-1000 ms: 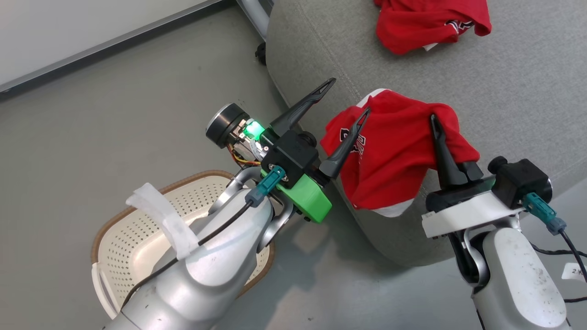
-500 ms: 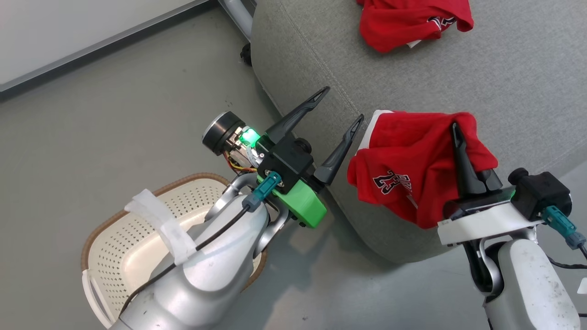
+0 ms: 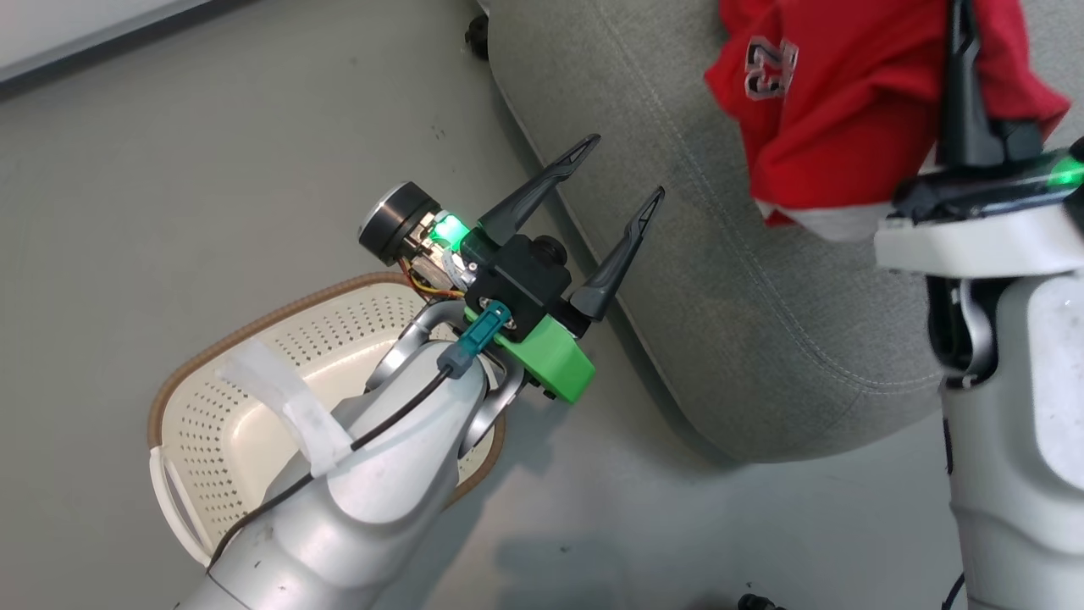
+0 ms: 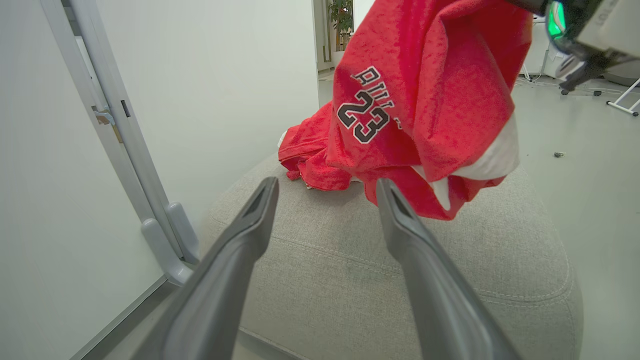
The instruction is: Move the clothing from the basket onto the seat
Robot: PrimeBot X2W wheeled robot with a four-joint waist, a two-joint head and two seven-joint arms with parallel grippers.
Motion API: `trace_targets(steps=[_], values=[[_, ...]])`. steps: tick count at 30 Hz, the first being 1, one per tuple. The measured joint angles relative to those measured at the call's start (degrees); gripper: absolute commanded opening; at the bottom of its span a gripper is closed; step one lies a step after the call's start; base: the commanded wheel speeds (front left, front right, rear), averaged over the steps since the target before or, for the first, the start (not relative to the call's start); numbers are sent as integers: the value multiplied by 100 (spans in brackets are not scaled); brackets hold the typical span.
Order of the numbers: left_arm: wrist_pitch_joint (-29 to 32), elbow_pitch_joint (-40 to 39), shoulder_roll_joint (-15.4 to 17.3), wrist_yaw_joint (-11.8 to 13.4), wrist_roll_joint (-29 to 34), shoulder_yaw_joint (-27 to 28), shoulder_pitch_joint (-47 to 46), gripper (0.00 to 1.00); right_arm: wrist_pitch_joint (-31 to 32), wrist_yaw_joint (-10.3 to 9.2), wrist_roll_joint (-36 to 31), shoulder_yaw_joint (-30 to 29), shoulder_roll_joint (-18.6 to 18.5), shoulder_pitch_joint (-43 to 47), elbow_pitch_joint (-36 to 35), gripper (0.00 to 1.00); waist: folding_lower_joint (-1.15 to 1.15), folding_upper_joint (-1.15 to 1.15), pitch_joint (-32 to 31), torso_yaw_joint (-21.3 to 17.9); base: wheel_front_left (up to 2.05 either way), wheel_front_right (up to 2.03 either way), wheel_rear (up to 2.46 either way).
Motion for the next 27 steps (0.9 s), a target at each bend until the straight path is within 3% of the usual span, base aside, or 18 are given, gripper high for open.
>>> trace_targets(steps=[9, 20, 27], values=[[0, -10, 12, -25, 123, -42, -309, 100, 0, 0, -162, -542, -82, -1475, 57, 0, 1, 0, 630, 175, 0, 0, 0], [0, -16, 45, -31, 270, -67, -633, 100, 0, 0, -289, -1170, -949, -3327, 805, 0, 1, 0, 1502, 360, 0, 0, 0], [0, -14, 79, -32, 280, -73, -744, 100, -2, 0, -334, -1370, -1450, -4054, 1871, 0, 1, 0, 1905, 446, 0, 0, 0]])
